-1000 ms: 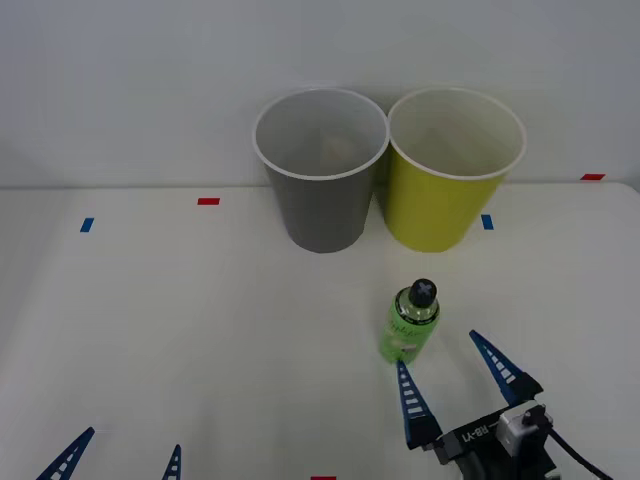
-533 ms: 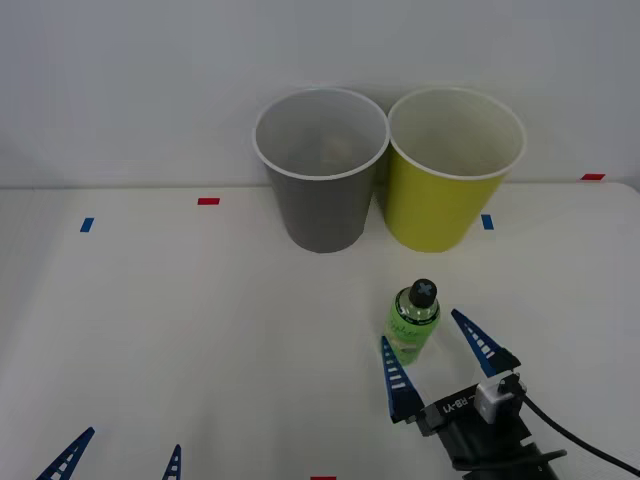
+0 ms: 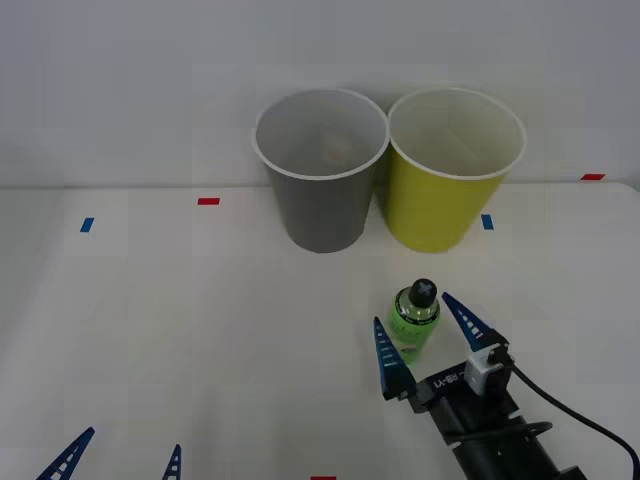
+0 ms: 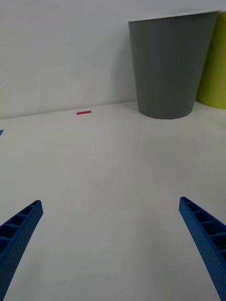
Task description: Put cans in the gray bin and PET bottles in the light green bin.
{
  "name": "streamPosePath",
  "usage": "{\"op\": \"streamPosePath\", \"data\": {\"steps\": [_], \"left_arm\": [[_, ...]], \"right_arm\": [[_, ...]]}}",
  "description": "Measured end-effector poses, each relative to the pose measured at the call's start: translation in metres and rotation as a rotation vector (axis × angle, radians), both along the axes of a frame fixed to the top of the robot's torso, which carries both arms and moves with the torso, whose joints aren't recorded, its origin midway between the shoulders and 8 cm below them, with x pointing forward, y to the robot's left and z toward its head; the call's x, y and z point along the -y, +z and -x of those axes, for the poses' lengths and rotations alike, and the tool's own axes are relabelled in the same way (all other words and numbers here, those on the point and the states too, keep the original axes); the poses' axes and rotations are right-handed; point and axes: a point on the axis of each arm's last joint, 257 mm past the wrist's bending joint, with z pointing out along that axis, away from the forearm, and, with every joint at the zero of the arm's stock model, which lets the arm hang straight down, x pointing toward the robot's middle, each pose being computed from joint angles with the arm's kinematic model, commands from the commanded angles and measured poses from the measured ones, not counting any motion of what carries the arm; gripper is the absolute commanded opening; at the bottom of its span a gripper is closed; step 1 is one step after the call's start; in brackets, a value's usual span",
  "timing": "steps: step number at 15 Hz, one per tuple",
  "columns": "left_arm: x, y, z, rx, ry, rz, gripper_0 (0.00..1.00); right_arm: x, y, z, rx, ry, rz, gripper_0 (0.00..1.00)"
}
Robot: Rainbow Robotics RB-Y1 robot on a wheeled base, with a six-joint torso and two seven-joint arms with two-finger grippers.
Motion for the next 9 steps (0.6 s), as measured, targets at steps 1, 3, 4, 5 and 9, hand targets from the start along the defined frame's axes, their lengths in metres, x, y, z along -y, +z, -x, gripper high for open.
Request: {"op": "streamPosePath", "data": {"steps": [1,3,4,5,9], "left_arm": [[0.0,0.0,0.0,0.0,0.0,0.0,1.0],[0.0,0.0,0.0,0.0,0.0,0.0,1.0],[0.0,0.0,0.0,0.0,0.0,0.0,1.0],[0.0,0.0,0.0,0.0,0.0,0.0,1.0],[0.0,0.0,0.0,0.0,0.0,0.0,1.0]], "right_arm": [[-0.0012,0.0006,-0.0031,-0.003,0.001,0.001,1.0],[-0.0025,0.0011,-0.0063,-0.005,0.002,0.004,1.0],[-0.0025,0.0014,-0.007,-0.005,0.002,0.005,0.77],[-0.0018,0.0012,-0.0073,-0.005,0.001,0.008,0.11],[0.0004,0.0007,-0.0085,-0.009,-0.003,0.006,0.0]]}}
